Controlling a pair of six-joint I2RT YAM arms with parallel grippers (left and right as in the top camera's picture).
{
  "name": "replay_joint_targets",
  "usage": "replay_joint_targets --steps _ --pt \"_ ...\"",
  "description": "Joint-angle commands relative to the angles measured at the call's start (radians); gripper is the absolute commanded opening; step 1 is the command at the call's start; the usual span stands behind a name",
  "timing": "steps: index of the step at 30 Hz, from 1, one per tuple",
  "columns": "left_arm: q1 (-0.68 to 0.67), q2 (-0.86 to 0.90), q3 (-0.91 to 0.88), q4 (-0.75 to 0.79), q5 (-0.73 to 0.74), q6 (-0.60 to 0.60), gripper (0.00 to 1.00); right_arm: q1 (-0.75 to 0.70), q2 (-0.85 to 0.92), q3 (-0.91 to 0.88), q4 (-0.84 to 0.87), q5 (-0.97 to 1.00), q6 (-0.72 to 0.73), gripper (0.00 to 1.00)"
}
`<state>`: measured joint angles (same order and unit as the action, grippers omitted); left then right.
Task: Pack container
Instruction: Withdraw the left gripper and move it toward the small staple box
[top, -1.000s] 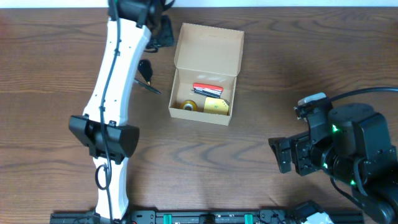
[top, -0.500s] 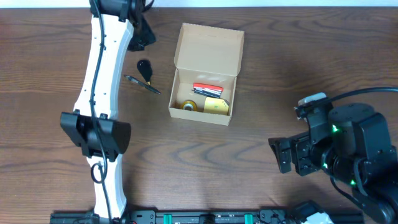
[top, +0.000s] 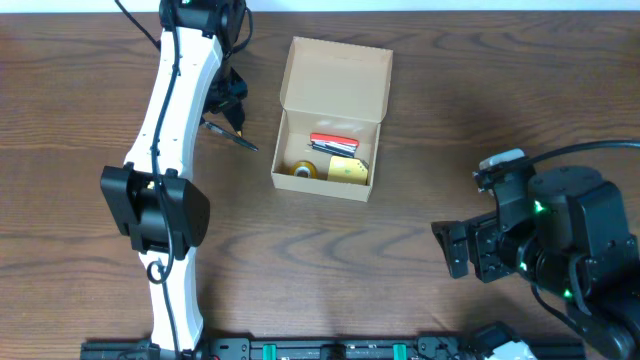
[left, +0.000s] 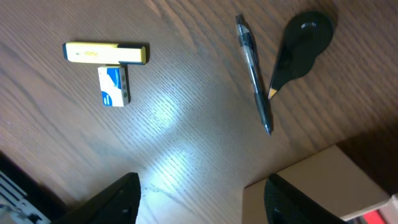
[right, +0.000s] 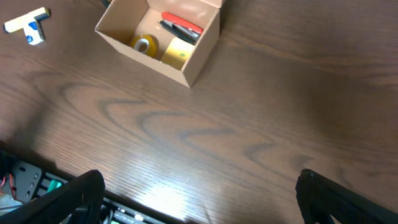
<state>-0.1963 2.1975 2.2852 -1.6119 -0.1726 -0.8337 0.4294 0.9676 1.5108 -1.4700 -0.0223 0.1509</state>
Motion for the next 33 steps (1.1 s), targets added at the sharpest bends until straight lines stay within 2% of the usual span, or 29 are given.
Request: replay_joint_targets --steps 1,5,11,18,21,27,30,33 --pt "0.009 -0.001 0.001 -0.078 -0.022 0.095 0.63 -0.007 -0.001 0.013 -0.001 0.011 -0.010 0.99" --pt "0.022 -0.002 0.001 -0.078 -0.017 0.211 0.57 -0.007 -0.001 0.013 -0.001 0.011 -0.010 0.99" --pt "0.046 -0.026 0.001 -0.078 0.016 0.378 0.56 -0.007 -0.001 0.013 -0.001 0.011 -0.010 0.99" --pt "0.053 -0.083 0.000 -0.078 0.029 0.689 0.54 -0.007 -0.001 0.013 -0.001 0.011 -0.010 0.99" --pt "0.068 -0.119 -0.024 -0.078 0.077 0.824 0.47 -0.007 -0.001 0.013 -0.001 0.011 -0.010 0.99" --pt "0.179 -0.269 -0.217 -0.078 0.204 0.901 0.43 -0.007 -0.001 0.013 -0.001 0.011 -0.010 0.99" --pt "0.270 -0.401 -0.361 -0.046 0.275 0.930 0.44 -0.007 -0.001 0.013 -0.001 0.011 -0.010 0.99" --pt "0.330 -0.529 -0.495 0.004 0.277 0.932 0.47 -0.007 -0.001 0.013 -0.001 0.011 -0.010 0.99"
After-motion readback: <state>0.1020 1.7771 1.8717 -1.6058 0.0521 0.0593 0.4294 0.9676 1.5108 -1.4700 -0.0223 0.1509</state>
